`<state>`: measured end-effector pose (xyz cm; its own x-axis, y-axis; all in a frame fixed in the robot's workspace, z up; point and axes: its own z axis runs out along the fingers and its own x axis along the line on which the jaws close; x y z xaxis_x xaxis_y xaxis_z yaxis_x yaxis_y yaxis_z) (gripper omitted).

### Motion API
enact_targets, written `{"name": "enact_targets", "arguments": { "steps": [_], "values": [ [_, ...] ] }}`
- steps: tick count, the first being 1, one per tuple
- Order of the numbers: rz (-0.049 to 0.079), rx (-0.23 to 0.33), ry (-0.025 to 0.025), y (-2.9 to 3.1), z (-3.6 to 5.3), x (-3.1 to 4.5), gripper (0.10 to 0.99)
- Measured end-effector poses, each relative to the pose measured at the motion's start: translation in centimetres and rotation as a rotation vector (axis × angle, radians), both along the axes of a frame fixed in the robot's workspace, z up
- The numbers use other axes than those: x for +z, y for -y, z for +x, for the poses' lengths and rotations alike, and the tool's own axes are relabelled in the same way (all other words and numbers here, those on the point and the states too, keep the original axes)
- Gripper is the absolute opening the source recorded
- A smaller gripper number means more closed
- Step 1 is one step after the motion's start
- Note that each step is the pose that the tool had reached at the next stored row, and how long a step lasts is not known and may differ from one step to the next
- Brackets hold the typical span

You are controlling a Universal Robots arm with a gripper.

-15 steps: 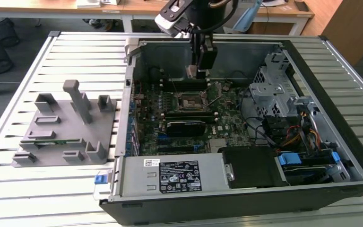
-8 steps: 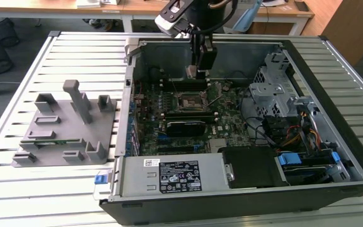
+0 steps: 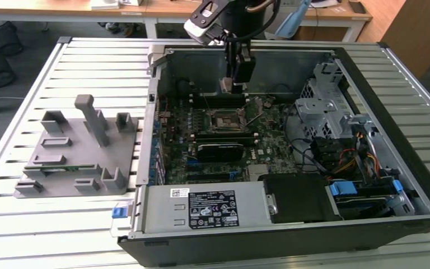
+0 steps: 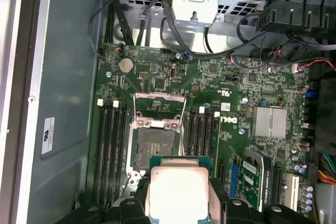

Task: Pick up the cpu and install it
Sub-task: 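Place the cpu into insertion slot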

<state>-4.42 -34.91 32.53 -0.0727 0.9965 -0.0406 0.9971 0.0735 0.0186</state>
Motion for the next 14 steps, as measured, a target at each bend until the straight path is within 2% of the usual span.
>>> {"name": "enact_targets", "arguments": {
  "steps": [14],
  "values": [
    [-0.003, -0.02, -0.0001, -0.01, -0.01, -0.39, 0.529]
  ]
}}
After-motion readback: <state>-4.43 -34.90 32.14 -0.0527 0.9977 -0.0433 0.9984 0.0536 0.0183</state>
